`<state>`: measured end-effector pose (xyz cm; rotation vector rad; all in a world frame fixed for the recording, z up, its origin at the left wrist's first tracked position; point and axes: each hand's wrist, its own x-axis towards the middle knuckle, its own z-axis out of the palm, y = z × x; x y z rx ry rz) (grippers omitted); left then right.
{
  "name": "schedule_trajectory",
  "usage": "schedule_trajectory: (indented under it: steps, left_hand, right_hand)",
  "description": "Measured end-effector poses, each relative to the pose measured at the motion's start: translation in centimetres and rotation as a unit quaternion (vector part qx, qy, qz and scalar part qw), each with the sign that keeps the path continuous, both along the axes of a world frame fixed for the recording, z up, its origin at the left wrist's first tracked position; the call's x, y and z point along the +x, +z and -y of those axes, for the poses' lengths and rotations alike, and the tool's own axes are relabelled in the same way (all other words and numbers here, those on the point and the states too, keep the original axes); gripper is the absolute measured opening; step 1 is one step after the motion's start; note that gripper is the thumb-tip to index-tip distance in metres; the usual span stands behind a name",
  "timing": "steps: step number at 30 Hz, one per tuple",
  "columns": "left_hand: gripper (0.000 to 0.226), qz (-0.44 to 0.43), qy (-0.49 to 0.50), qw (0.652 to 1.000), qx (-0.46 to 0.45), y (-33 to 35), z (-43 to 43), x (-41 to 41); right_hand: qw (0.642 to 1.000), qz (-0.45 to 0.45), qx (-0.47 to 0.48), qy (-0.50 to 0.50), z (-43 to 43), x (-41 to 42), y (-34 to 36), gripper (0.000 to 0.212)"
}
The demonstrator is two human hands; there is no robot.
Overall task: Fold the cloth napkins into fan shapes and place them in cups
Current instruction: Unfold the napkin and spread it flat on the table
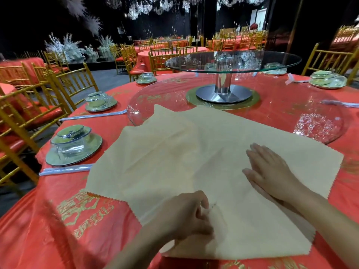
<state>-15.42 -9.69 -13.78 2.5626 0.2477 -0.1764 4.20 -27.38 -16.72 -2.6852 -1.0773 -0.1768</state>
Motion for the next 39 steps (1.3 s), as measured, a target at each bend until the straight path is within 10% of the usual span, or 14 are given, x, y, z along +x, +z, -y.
schedule_trajectory:
  steps: [8,13,18,22,28,34,37,39]
  left_hand:
    - [0.017,0.075,-0.025,0.996,-0.046,-0.3,-0.2,0.2]
    - [0.024,0.198,0.106,0.968,-0.113,0.8,-3.2,2.5]
    - [0.008,0.285,0.182,0.933,-0.124,2.6,-4.6,5.6]
    - [0.042,0.138,0.144,0.939,-0.279,3.2,-6.3,3.7]
    - [0.035,-0.051,0.023,0.996,0.066,0.7,-9.7,-1.8]
    - [0.015,-0.115,-0.034,0.984,-0.134,1.7,-10.9,-4.8]
    - [0.022,-0.061,0.018,0.977,-0.204,1.8,-10.7,-3.9]
    - [0.011,-0.075,0.022,0.973,-0.217,1.4,-9.9,-3.3]
  right_hand:
    - [0.986,-0.11,0.103,0.063,1.6,-0.8,0.7,0.043]
    - [0.841,-0.463,0.267,0.089,2.8,-3.1,3.1,0.091]
    - [0.882,-0.444,0.138,0.074,4.5,-2.6,4.7,0.045]
    - [0.934,-0.317,0.164,0.018,4.8,-2.1,3.6,0.037]
    - [0.904,-0.382,0.189,-0.015,5.4,-1.9,2.7,0.037]
    - [0.864,-0.493,0.092,0.042,6.8,-2.4,4.2,0.024]
    - [0.886,-0.455,0.083,0.03,5.7,-2.9,4.3,0.068]
    - [0.886,-0.453,0.099,0.022,4.5,-3.5,3.9,0.059]
